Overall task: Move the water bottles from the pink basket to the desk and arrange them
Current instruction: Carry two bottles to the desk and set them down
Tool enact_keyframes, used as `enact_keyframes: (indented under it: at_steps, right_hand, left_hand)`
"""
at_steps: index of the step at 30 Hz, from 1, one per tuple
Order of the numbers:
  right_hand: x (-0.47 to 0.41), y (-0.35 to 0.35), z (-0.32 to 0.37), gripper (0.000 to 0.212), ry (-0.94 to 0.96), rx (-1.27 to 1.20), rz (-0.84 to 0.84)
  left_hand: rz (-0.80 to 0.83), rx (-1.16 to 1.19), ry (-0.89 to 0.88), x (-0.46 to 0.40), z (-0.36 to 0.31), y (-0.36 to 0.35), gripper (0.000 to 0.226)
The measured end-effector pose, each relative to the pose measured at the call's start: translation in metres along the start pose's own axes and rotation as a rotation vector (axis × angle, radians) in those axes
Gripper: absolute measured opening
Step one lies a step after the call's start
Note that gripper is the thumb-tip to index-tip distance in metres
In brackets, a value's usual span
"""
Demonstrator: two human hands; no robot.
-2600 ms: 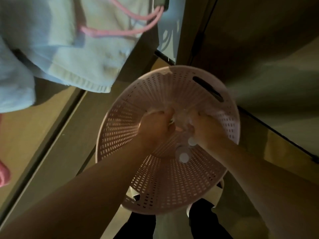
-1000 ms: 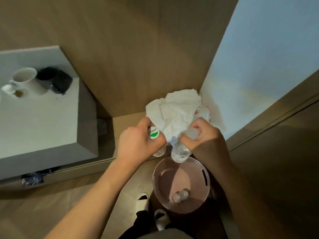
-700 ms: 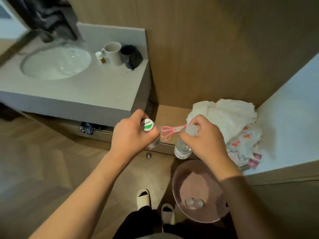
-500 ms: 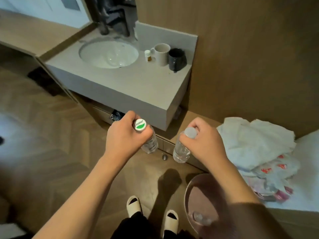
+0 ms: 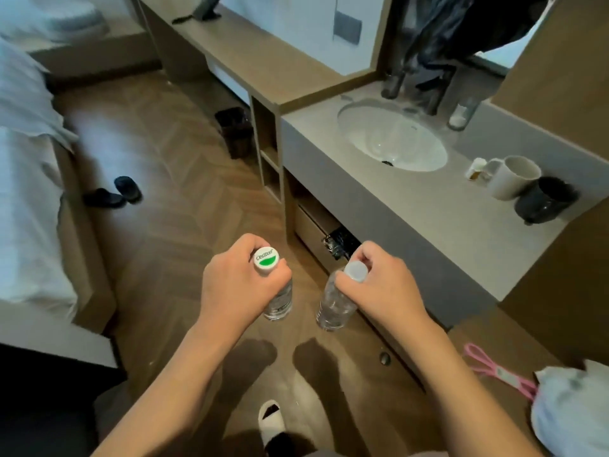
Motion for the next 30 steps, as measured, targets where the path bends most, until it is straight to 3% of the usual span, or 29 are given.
enact_keyframes:
  at_steps: [14,30]
  right_hand:
    - [-0.134,-0.105,0.169,0.03,0.118,-0.006,0.049]
    - [-0.405,-0.192,0.342,0.03,0.214,-0.015,0.107]
  left_hand:
    - [-0.18,0.036,0.162,-0.151,0.144,0.1,0.016]
    - [-0.274,0.039,0.079,-0.446,0.261,0.139,0.016]
Point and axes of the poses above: each hand's wrist, its own x-axis away from the middle knuckle, its own y-axis out of the back of the hand, z = x × y, the point moved 5 cm from there along -x, towards the middle knuckle, and after that the axes turned 7 degrees about -y, right-handed, at the moved point
